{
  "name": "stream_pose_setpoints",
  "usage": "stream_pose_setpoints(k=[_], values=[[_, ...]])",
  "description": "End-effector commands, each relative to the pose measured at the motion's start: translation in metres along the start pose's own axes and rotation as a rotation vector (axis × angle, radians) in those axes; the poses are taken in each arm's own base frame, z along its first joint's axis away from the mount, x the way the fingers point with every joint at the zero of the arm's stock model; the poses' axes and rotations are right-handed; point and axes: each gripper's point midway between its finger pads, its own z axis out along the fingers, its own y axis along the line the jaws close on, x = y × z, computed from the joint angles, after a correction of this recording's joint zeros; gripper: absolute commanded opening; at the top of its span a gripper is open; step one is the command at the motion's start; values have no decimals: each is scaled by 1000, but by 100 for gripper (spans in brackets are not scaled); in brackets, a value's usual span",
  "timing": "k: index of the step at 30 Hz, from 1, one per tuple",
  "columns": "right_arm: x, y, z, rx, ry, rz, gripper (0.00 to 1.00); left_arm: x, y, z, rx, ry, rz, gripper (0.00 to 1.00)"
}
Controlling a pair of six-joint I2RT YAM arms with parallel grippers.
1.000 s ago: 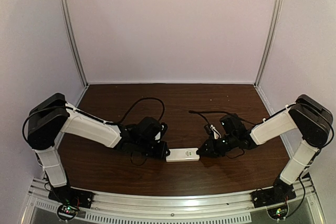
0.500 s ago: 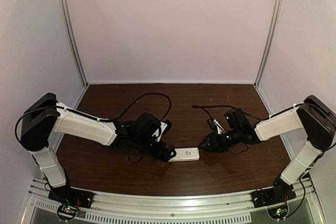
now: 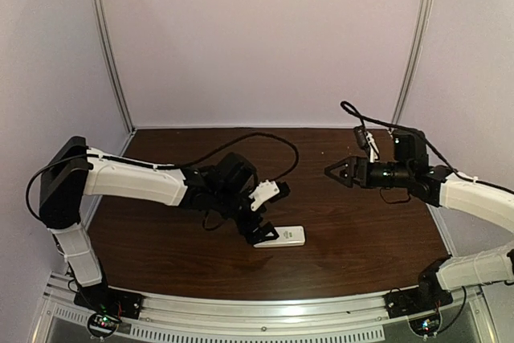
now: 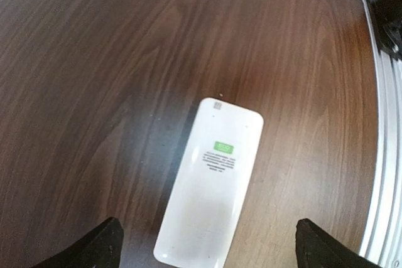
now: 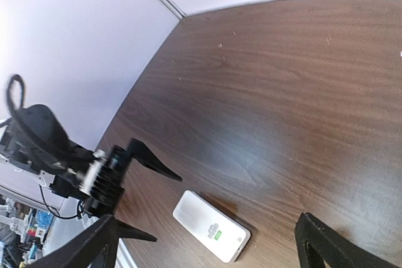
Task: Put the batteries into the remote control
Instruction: Press the battery cover onto the remote control, then pick up the remote control from the center of the board.
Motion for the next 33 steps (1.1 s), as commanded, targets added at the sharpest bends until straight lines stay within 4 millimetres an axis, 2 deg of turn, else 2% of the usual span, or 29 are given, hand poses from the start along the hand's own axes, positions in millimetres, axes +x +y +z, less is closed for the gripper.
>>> stream_pose_setpoints(k=[1, 4, 9, 16, 24, 27, 30, 33], values=[[-29, 20, -27, 19, -108, -102, 100, 20, -16, 16, 127, 73, 215, 97], [-34, 28, -38, 9, -149, -111, 100, 19, -10, 24, 103, 83, 273, 98], [-34, 21, -49, 63, -183, -68, 100, 20, -6, 41, 107, 119, 344, 93], [-37, 33, -68, 44, -246, -99, 100, 33, -6, 62, 139, 200, 378, 78], [-36, 29, -80, 64, -315, -91, 100, 43, -7, 69, 156, 263, 383, 58], [-35, 35, -85, 37, -336, -108, 100, 45, -5, 68, 142, 275, 373, 49], [-34, 47, -89, -15, -347, -152, 100, 27, -9, 59, 161, 208, 345, 41], [-33, 56, -92, -48, -339, -193, 100, -15, -17, 33, 213, 48, 314, 36]])
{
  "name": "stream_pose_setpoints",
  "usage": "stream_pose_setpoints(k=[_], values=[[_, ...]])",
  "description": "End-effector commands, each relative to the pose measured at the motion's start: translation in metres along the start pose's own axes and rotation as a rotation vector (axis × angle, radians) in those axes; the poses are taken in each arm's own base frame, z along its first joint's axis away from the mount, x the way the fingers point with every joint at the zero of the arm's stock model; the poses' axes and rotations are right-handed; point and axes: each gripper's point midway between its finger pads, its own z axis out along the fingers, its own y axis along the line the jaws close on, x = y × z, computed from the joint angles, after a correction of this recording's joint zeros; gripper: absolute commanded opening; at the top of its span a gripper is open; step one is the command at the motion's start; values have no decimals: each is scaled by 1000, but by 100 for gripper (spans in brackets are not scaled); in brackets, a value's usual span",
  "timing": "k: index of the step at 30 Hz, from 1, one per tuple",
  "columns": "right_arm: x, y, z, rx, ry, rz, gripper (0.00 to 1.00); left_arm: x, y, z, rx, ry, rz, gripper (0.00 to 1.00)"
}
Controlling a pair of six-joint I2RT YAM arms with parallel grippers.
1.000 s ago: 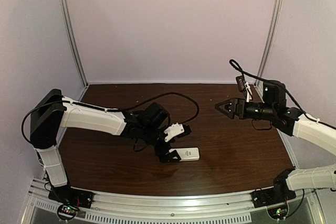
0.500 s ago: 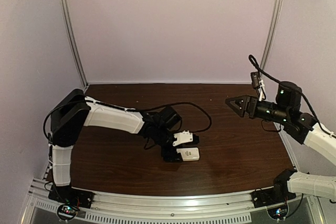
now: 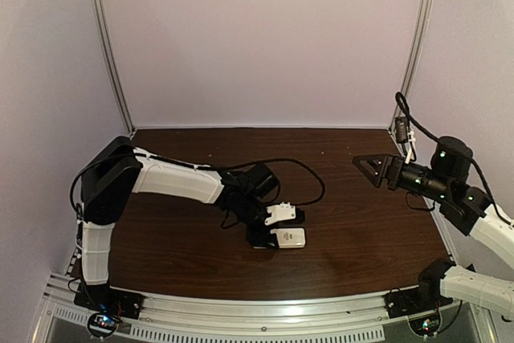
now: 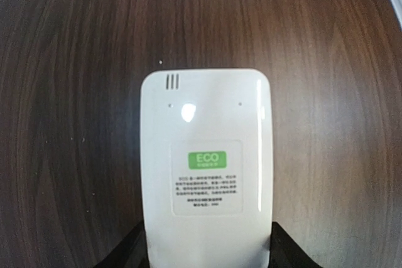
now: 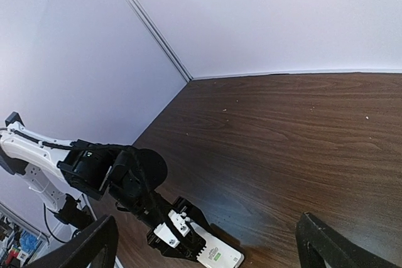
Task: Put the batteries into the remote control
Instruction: Pick up the remote control from the center of the board, then pass from the left arm to the right
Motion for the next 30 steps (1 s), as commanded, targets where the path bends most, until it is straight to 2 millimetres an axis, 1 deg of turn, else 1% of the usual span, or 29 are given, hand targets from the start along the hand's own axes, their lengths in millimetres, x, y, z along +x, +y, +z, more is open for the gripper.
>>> stream_pose_setpoints(k=[1, 2, 3, 7, 10, 14, 15, 18, 21, 25, 30], values=[[-7, 19, -5, -94, -20, -63, 100, -59, -1, -57, 39, -252, -6, 35], [-7, 27, -6, -136, -17, -75, 100, -75, -2, -79, 38, -328, 7, 35], [-10, 35, -7, -176, -29, -82, 99, -89, -3, -97, 40, -390, 20, 34], [-22, 64, -11, -325, -53, -109, 95, -133, -15, -158, 60, -579, 71, 33], [-30, 84, -10, -405, -44, -135, 93, -156, -29, -198, 89, -713, 112, 33], [-33, 116, -13, -517, -38, -205, 92, -178, -44, -242, 125, -881, 155, 32], [-32, 126, -15, -555, -32, -224, 92, -181, -48, -249, 140, -909, 163, 32], [-28, 148, -17, -631, -12, -272, 92, -187, -53, -258, 168, -957, 172, 32], [-21, 164, -14, -667, 16, -309, 92, -189, -56, -263, 198, -988, 165, 32], [-14, 177, -8, -688, 47, -340, 89, -191, -60, -268, 227, -1023, 162, 32], [-12, 177, 5, -643, 47, -371, 80, -192, -62, -270, 251, -1037, 154, 32]])
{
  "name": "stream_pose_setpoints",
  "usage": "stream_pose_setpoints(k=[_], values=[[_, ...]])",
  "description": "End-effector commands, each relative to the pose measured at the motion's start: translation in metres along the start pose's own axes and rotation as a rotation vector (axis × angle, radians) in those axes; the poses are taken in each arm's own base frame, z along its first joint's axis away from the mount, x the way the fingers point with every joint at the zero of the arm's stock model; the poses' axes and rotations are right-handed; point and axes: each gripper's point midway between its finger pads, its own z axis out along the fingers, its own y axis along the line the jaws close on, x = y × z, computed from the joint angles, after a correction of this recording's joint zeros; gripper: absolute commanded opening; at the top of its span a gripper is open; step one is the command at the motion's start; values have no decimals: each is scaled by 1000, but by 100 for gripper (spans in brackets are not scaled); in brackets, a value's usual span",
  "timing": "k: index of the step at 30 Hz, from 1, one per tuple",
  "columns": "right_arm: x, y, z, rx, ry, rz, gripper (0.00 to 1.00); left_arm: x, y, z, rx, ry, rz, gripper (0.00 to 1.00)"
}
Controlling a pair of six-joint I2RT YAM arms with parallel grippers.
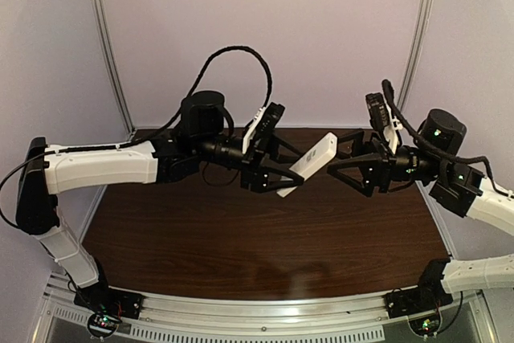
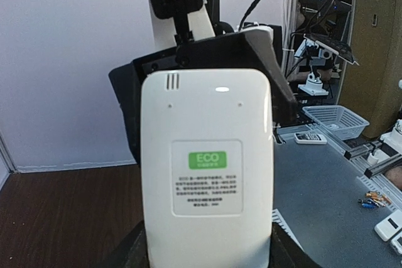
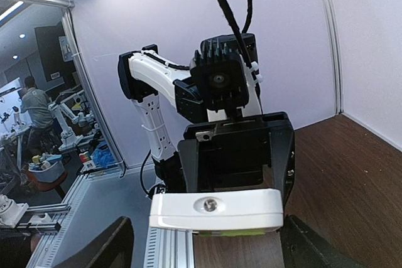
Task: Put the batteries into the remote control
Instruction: Pass from the left arm to the right
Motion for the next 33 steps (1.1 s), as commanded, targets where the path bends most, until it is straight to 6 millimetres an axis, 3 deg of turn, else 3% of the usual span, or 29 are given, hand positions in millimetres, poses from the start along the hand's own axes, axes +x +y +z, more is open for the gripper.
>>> stream_pose_setpoints(k=[1, 10, 19, 23, 26, 28, 30, 33], values=[[-3, -7, 7, 51, 8, -54, 77, -17, -5, -1, 37, -73, 27, 32], [-14, -6, 14, 75, -15, -82, 68, -7, 2, 3, 23, -75, -18, 33], [-11, -6, 19, 72, 2, -78, 38, -2, 6, 6, 19, -79, -50, 34], [-13, -6, 19, 78, 6, -68, 24, 4, 12, 6, -6, -66, -78, 44], [-12, -7, 19, 83, 8, -52, 15, 8, 17, 3, -27, -66, -97, 58], [-12, -8, 18, 88, 9, -40, 10, 11, 22, -2, -56, -65, -112, 71], [-10, -11, 18, 105, 15, -24, 6, 15, 28, -7, -87, -61, -132, 94], [-6, -22, 18, 160, 28, 12, 0, 17, 42, -22, -167, -65, -150, 97]])
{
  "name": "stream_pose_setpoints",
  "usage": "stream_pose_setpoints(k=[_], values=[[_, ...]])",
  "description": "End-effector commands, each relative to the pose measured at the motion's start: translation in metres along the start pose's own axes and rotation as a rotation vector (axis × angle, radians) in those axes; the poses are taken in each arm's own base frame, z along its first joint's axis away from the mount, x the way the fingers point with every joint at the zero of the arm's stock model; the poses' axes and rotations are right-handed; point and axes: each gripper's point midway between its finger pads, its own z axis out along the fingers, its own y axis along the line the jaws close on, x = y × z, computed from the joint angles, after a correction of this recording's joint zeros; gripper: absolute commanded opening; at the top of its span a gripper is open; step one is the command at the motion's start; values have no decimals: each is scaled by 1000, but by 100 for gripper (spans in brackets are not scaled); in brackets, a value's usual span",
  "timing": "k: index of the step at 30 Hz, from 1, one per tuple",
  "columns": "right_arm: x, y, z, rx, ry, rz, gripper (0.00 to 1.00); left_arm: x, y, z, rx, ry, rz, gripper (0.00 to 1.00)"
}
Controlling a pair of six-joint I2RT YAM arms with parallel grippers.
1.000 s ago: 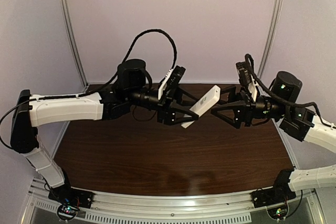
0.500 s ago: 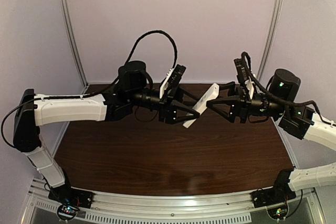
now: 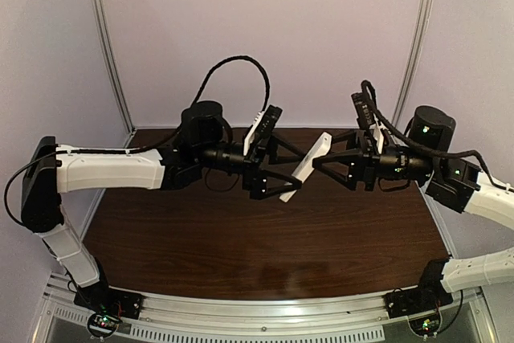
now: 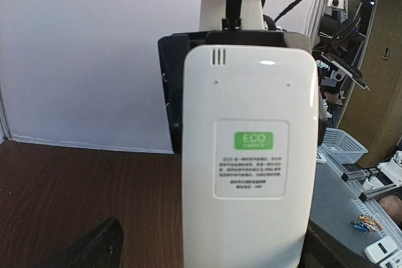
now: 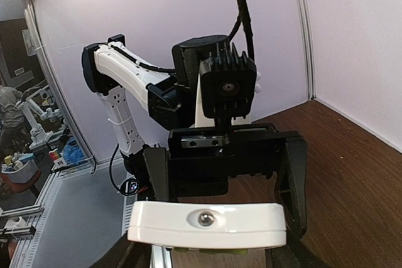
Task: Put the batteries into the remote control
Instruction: Pass from the left arm to the right, then place the remote control at the center of the board.
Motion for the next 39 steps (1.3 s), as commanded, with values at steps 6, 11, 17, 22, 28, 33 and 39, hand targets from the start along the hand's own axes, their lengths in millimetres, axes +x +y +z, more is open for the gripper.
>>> stream_pose_setpoints(k=[6, 11, 17, 22, 28, 33, 39], values=[[23, -61, 10, 324, 189, 168, 0, 0, 77, -88, -450, -28, -120, 97], [88, -94, 24, 453, 437, 334, 0, 8, 120, -151, -843, 63, -233, 97], [152, -113, 29, 573, 673, 438, 0, 17, 122, -182, -996, 92, -274, 97], [184, -124, 33, 638, 808, 445, 0, 38, 131, -195, -1048, 122, -343, 98], [224, -144, 42, 699, 958, 464, 0, 43, 135, -220, -1145, 111, -359, 97], [253, -149, 52, 717, 1087, 459, 0, 49, 137, -252, -1249, 86, -405, 98], [279, -157, 63, 733, 1144, 454, 2, 58, 133, -276, -1312, 75, -401, 98]])
